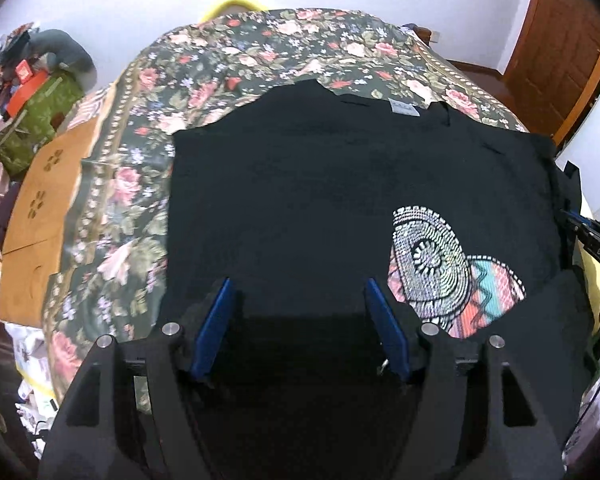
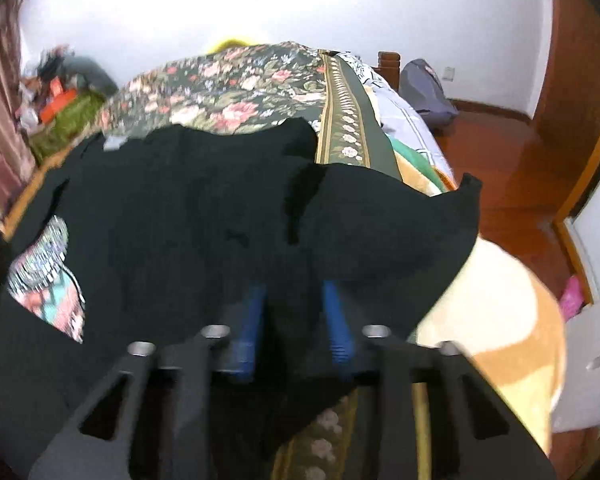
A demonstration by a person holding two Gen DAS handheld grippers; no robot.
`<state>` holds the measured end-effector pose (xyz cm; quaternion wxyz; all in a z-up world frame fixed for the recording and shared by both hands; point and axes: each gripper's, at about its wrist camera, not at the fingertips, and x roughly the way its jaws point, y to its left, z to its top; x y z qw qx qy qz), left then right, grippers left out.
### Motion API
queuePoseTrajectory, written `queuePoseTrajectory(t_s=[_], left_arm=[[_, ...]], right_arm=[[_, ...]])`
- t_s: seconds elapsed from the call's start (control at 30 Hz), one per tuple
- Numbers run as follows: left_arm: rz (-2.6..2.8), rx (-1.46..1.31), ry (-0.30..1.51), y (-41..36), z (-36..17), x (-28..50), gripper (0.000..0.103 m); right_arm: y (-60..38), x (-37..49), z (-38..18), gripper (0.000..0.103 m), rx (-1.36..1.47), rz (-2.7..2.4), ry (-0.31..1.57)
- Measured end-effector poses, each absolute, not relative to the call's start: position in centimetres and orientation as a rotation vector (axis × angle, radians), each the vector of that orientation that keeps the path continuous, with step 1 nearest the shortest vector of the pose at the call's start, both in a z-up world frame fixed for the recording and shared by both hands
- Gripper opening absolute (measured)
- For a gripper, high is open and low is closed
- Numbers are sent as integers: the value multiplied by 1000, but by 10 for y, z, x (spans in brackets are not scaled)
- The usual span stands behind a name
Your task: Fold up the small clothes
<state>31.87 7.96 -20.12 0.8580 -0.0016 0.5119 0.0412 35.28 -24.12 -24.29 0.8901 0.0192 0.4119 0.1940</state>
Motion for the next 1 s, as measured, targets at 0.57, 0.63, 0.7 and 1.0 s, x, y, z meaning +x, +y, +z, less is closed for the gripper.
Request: queuePoseTrajectory(t_s=[0.57, 0.63, 0.7, 1.0], left_arm=[[56, 38, 1042, 66, -192, 276, 68], [55, 38, 1038, 68, -189, 269, 68], [62, 36, 1033, 72, -186, 262, 68], [87, 35, 1025, 89, -181, 237, 68]], right_arm=[[-242, 318, -171, 10, 92, 546, 653], [-226, 317, -165, 10, 74, 588, 636], [-205, 315, -161, 10, 43, 637, 628], [-113, 309, -207, 10, -102, 827, 761]])
